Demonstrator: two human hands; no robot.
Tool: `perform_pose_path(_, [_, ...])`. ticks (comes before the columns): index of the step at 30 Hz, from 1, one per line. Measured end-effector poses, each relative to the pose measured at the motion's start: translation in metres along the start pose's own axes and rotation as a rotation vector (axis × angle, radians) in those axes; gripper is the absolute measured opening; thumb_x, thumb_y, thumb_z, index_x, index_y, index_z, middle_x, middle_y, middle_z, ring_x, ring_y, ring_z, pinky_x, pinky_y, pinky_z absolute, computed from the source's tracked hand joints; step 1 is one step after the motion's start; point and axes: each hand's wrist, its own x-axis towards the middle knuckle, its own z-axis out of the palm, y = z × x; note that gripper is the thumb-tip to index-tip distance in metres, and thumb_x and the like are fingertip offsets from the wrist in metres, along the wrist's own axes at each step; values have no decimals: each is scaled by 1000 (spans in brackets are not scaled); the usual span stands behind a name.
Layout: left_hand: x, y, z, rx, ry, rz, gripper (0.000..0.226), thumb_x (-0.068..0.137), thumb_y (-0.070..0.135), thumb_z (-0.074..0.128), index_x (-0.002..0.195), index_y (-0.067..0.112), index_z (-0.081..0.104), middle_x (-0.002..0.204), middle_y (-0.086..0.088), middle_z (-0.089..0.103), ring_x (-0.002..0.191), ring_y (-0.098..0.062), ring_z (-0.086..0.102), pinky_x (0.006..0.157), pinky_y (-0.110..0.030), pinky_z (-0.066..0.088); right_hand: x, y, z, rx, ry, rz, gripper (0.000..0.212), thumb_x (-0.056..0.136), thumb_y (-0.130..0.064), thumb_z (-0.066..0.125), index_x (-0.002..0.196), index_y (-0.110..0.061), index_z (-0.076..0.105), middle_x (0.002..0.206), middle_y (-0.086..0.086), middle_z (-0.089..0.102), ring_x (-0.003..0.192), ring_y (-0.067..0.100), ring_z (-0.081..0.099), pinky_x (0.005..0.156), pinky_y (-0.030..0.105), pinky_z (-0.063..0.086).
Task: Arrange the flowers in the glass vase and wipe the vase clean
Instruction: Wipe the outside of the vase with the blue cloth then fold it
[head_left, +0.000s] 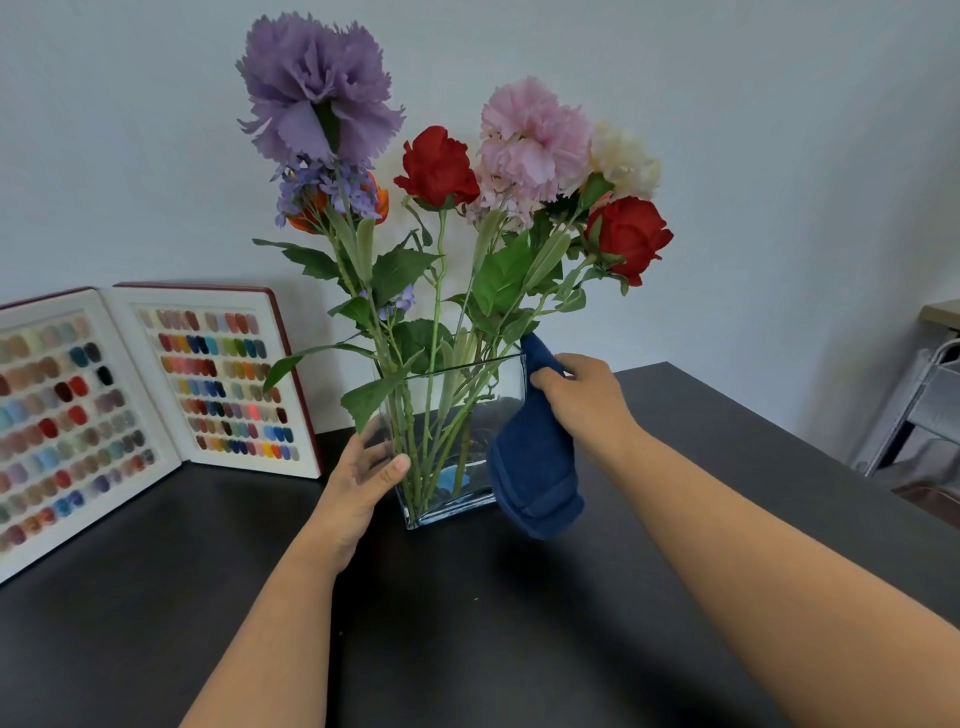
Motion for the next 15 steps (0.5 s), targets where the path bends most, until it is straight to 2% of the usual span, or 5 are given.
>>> perform_pose_path(2, [1,-1,0,-7,2,-2,95,66,49,81,147,32,36,132,-7,61,124,-15,56,98,-27,43,0,4,1,-131,-7,-86,24,83,-17,52,63,-12,38,57,2,40,54,15,36,52,29,27])
perform_pose_path(5, [1,-4,0,-4,7,0,88,71,45,79,147,32,37,132,-8,61,125,-16,56,97,-28,43,-2,12,-3,-360,-50,-146,19,86,-16,50,71,-5,48,61,6,53,56,20,47,51,29,33])
perform_pose_path(7, [2,-5,1,-2,7,0,83,75,41,78,147,32,37,132,-8,61,125,-16,56,94,-24,42,-3,16,-3,-453,-86,-159,19,86,-16,50,69,-7,47,61,7,55,58,22,49,50,29,35])
perform_pose_path(11, [3,-7,1,1,17,5,84,74,42,76,147,34,36,132,-8,60,124,-15,56,89,-19,42,-6,29,0,-602,-187,-130,19,84,-13,50,69,-7,42,62,5,49,58,23,45,50,30,32])
perform_pose_path(15, [3,-9,0,8,20,6,81,74,43,73,146,35,37,132,-8,60,123,-14,57,91,-19,41,-15,46,5,-749,-354,-53,14,84,-9,49,71,-7,44,69,7,54,64,24,49,55,32,39])
